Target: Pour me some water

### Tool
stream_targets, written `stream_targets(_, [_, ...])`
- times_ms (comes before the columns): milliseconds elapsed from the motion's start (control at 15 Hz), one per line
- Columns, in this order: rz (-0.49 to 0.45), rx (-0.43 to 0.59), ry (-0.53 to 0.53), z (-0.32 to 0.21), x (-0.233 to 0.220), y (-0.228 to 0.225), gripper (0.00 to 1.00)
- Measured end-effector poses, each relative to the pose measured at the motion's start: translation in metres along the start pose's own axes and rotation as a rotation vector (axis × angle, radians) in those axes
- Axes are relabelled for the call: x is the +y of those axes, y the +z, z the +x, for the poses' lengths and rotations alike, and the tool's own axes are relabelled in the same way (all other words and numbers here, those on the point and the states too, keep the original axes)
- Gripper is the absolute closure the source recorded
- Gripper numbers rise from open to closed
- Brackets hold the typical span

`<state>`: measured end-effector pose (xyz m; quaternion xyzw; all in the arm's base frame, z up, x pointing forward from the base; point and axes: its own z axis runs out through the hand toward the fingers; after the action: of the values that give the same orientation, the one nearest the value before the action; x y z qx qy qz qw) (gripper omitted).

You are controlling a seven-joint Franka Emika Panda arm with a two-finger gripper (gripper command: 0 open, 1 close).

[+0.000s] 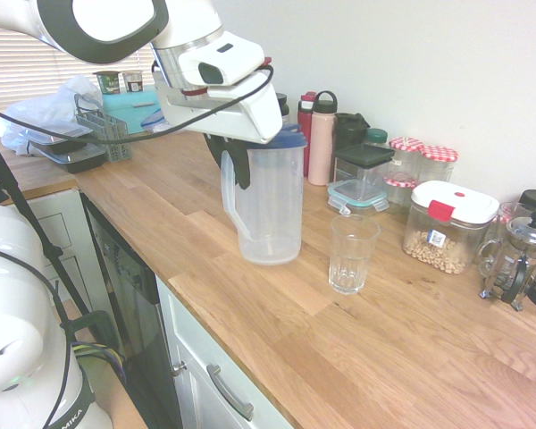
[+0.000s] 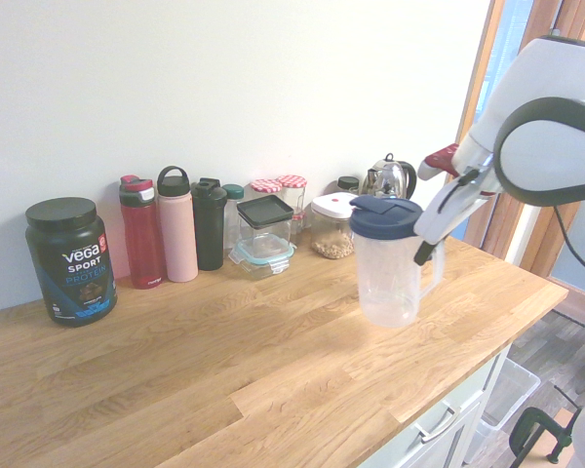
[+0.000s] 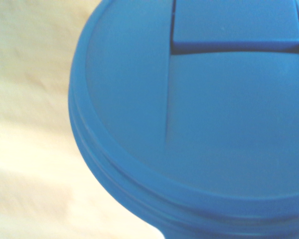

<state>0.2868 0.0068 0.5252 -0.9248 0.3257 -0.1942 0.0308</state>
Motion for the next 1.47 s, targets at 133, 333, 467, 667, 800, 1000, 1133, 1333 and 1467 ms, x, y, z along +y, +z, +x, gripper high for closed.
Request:
stream_targets(133, [0.019, 0.044, 0.013, -0.014, -0.036, 0.010, 1.00])
stream_targets(333, [0.059, 0.075, 0.011, -0.038, -0.082, 0.029, 1.00])
stream_targets(467, [0.083, 0.084, -0.004, -0.061, -0.112, 0.040, 1.00])
stream_targets(667, [0.124, 0.112, -0.002, -0.085, -0.151, 0.047, 1.00])
stream_targets(800, [0.153, 0.116, 0.015, -0.090, -0.169, 0.049, 1.00])
stream_targets(1000, [0.155, 0.036, 0.017, -0.093, -0.188, 0.066, 1.00])
stream_targets(1133, [0.167, -0.006, 0.019, -0.092, -0.200, 0.077, 1.00])
stream_targets(1333, [0.214, -0.020, 0.026, -0.089, -0.207, 0.086, 1.00])
stream_targets(1467, [0.216, -0.027, 0.027, -0.086, -0.208, 0.095, 1.00])
